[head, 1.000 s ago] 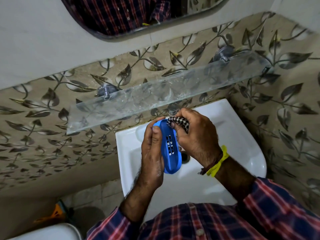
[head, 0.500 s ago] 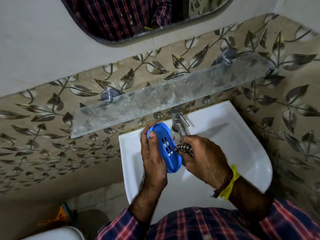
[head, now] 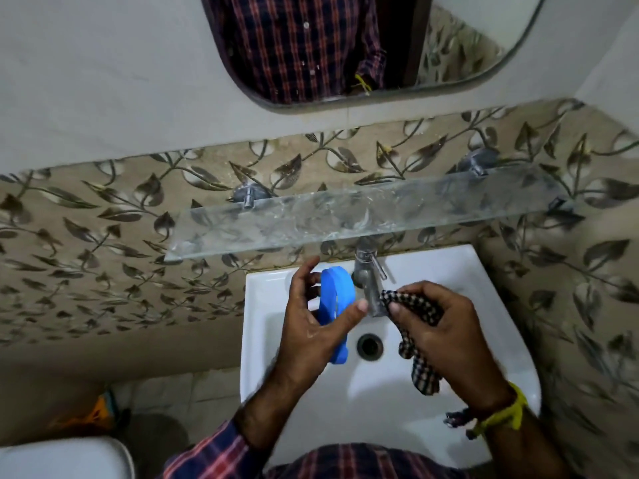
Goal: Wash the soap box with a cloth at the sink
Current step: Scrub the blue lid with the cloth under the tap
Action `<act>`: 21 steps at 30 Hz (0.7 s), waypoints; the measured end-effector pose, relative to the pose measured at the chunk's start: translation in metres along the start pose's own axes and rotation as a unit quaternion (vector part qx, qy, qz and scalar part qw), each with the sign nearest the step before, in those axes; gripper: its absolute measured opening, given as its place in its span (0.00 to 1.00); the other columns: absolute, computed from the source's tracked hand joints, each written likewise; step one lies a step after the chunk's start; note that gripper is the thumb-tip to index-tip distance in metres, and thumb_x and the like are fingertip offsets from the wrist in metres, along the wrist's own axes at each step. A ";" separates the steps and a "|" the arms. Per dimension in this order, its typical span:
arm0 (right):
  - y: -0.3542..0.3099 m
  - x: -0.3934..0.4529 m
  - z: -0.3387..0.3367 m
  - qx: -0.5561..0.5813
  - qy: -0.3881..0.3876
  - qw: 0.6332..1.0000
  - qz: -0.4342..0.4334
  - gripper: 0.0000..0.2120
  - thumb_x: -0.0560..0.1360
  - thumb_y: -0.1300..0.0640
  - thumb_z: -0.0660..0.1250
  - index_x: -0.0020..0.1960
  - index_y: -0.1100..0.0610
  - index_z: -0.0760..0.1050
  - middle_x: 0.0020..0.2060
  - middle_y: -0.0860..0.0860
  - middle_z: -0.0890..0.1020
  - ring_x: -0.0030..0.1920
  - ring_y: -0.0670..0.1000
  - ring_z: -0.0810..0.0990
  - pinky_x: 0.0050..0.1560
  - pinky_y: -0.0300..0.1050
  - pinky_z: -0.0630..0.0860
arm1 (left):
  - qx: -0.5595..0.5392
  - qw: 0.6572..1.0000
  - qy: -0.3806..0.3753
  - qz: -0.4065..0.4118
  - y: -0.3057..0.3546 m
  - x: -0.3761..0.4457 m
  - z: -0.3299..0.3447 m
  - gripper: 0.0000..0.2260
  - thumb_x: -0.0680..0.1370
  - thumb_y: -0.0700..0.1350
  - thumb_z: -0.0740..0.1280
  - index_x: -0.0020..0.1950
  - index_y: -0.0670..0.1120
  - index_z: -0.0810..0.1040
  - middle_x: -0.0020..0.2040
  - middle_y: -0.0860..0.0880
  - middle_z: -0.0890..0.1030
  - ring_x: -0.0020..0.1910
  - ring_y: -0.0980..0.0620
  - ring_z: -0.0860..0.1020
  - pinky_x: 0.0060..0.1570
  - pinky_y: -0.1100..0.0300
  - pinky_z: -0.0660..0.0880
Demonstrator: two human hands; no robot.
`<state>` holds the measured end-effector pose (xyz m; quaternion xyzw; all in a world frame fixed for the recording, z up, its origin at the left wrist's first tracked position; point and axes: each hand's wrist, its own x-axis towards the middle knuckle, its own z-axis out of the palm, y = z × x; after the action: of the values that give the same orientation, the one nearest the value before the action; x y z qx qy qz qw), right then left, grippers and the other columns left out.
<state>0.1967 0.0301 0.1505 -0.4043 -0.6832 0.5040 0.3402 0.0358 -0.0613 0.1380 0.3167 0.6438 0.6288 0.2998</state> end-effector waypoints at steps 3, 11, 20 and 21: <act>0.001 -0.005 0.007 0.043 -0.006 0.999 0.019 0.05 0.72 0.61 0.75 0.44 0.53 0.81 0.34 0.51 0.85 0.30 0.52 0.82 0.37 0.54 0.82 | 0.019 1.000 -0.013 -0.016 -0.001 -0.007 0.001 0.38 0.58 0.58 0.82 0.66 0.51 0.75 0.59 0.52 0.79 0.55 0.58 0.80 0.50 0.62 0.79; 0.001 -0.015 0.012 0.098 -0.007 0.994 0.055 0.05 0.74 0.64 0.74 0.43 0.55 0.81 0.32 0.56 0.83 0.26 0.55 0.79 0.29 0.57 0.81 | -0.044 0.988 0.086 -0.117 -0.007 -0.010 -0.006 0.22 0.65 0.47 0.81 0.52 0.50 0.74 0.41 0.47 0.83 0.30 0.58 0.81 0.30 0.62 0.78; 0.006 -0.021 0.011 0.164 0.010 0.978 0.127 0.07 0.76 0.70 0.68 0.47 0.60 0.81 0.27 0.55 0.82 0.23 0.56 0.78 0.24 0.46 0.77 | -0.078 0.972 0.193 -0.107 -0.022 -0.028 -0.021 0.07 0.78 0.37 0.72 0.49 0.49 0.78 0.35 0.54 0.85 0.33 0.58 0.82 0.30 0.61 0.80; 0.007 -0.021 0.011 0.164 0.010 0.978 0.128 0.08 0.76 0.71 0.67 0.47 0.59 0.81 0.27 0.55 0.82 0.23 0.56 0.78 0.23 0.45 0.77 | -0.070 0.972 0.196 -0.110 -0.022 -0.031 -0.021 0.08 0.78 0.37 0.71 0.49 0.50 0.78 0.35 0.53 0.85 0.34 0.58 0.83 0.29 0.61 0.80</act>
<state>0.1980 0.0082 0.1394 -0.4317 -0.5304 0.6449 0.3413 0.0380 -0.0988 0.1159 0.0931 0.6753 0.6851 0.2566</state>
